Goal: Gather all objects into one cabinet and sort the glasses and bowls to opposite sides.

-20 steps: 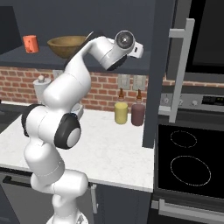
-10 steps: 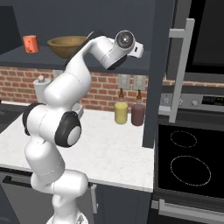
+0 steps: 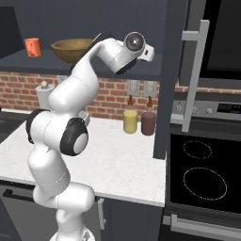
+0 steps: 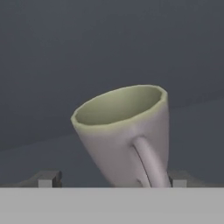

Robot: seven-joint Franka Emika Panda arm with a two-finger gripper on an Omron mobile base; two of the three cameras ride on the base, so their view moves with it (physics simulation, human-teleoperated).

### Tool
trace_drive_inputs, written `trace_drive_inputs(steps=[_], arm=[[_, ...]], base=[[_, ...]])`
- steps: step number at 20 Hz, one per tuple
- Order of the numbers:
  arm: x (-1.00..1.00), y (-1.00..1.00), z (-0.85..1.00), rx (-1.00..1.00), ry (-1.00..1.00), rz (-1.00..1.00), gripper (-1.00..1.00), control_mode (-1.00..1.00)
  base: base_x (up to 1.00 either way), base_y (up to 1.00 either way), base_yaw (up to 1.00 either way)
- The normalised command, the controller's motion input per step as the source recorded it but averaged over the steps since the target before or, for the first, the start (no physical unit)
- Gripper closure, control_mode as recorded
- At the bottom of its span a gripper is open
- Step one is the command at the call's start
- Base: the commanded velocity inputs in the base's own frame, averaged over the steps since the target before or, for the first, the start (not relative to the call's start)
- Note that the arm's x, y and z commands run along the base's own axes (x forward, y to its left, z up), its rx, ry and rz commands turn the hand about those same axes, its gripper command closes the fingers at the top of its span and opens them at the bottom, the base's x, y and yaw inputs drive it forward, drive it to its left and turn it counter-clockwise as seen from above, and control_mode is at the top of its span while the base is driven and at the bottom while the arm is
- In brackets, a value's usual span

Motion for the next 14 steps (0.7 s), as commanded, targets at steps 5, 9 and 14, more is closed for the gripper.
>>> trace_drive_inputs(steps=[5,9,14], arm=[[0.0,0.0,0.0,0.0,-0.03,0.0,1.0,-1.0],[0.0,0.0,0.0,0.0,-0.04,0.0,1.0,-1.0],[0.0,0.0,0.0,0.0,-0.04,0.0,1.0,-1.0]], base=[[0.0,0.0,0.0],[0.0,0.0,0.0],[0.0,0.0,0.0]])
